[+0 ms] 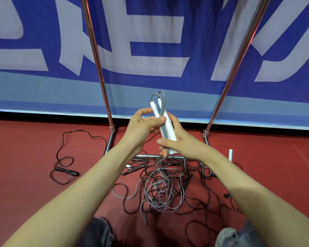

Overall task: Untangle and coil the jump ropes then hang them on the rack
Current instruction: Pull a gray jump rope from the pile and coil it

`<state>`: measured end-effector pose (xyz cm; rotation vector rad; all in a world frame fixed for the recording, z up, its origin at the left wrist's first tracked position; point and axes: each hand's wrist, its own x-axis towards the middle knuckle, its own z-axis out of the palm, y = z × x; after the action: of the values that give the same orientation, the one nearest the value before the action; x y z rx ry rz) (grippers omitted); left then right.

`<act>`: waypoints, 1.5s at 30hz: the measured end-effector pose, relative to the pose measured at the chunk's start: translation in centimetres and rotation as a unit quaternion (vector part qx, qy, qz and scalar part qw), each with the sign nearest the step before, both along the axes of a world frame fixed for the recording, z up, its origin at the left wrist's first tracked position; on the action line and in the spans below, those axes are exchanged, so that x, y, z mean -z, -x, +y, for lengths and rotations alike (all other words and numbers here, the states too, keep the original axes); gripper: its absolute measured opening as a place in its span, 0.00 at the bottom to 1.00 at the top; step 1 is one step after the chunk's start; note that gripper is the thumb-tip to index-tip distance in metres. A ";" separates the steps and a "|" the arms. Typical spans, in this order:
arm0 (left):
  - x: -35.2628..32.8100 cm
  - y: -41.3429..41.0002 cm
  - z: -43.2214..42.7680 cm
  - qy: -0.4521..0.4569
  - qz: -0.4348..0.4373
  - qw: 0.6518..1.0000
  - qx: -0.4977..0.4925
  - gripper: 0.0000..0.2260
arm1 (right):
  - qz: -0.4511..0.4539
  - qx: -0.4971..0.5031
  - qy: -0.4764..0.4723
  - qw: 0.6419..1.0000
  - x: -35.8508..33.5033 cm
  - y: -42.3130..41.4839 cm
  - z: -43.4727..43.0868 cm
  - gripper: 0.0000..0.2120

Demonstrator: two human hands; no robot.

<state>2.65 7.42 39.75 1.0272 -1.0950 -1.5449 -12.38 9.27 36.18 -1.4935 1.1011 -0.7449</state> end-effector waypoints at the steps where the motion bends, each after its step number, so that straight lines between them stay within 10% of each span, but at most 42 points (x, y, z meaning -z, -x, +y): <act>1: 0.0 0.1 0.0 0.004 0.009 1.000 -0.006 0.17 | 0.000 0.011 0.016 1.000 -0.1 -0.1 0.0 0.40; 6: -0.2 0.1 -0.6 0.021 0.028 0.997 -0.065 0.19 | 0.069 0.135 0.127 0.980 -0.9 -0.7 0.6 0.24; 14: -0.1 0.3 -0.6 0.053 0.006 0.994 -0.096 0.18 | 0.274 0.126 0.199 0.933 -0.1 -1.5 0.8 0.32; 23: 0.9 1.1 -0.7 0.012 -0.002 0.998 0.065 0.23 | -0.003 0.154 0.147 0.977 -0.8 -1.2 -0.4 0.29; 28: 1.5 -0.5 -0.5 0.082 -0.207 0.946 0.237 0.17 | -0.065 0.190 0.154 0.967 -2.1 0.9 -1.0 0.22; 37: 2.0 -5.4 -4.3 0.048 -0.176 0.959 0.219 0.02 | 0.105 -0.020 0.129 0.986 -3.4 2.2 0.9 0.24; 45: 1.9 -6.4 -4.9 0.024 -0.229 0.936 0.267 0.05 | 0.449 -0.211 0.081 0.864 -4.0 -0.2 3.7 0.10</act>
<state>9.04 2.53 37.88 1.1480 -1.8474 -1.7240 -12.17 12.93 40.14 -2.2200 1.3046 0.2377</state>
